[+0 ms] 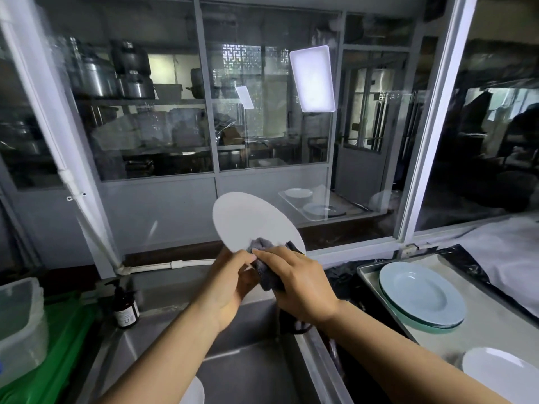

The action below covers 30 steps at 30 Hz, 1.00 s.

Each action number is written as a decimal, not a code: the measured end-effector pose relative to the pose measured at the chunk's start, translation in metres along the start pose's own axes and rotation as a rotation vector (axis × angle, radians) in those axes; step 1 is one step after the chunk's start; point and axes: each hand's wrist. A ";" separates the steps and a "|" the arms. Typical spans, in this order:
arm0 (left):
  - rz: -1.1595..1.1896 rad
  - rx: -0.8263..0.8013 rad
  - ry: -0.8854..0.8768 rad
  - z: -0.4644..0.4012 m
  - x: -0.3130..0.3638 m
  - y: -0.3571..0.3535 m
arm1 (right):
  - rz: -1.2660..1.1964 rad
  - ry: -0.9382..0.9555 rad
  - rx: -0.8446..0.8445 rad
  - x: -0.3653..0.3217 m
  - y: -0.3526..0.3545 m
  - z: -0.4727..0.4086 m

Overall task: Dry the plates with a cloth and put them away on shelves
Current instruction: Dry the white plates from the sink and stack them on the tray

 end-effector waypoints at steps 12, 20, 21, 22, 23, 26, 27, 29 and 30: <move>-0.501 0.048 -0.034 -0.015 -0.030 -0.014 | -0.982 -0.755 0.042 0.025 0.051 -0.018; -0.206 0.217 0.209 -0.006 -0.055 0.038 | -1.345 -0.981 -0.052 0.039 0.055 0.006; -0.174 0.208 0.188 -0.003 -0.053 0.042 | -1.364 -0.997 -0.042 0.042 0.055 0.007; -0.146 0.185 0.172 -0.001 -0.050 0.046 | -1.361 -1.006 -0.032 0.045 0.054 0.008; -0.120 0.145 0.159 0.002 -0.046 0.047 | -1.328 -1.009 -0.020 0.048 0.053 0.008; -0.150 0.032 0.120 0.008 -0.033 0.046 | -1.151 -1.041 0.027 0.055 0.041 0.008; -0.179 0.007 0.102 0.010 -0.030 0.044 | -1.091 -1.051 0.048 0.055 0.036 0.008; -0.210 -0.027 0.061 0.014 -0.025 0.038 | -1.014 -1.004 0.075 0.050 0.026 0.005; -0.208 -0.037 0.044 0.015 -0.023 0.036 | -0.981 -0.941 0.072 0.047 0.022 0.002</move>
Point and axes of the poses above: each hand's wrist, its own z-axis away from the middle knuckle, its own y-axis out of the back of the hand, x = y × z, and after that the axes turned 10 degrees about -y, right-handed
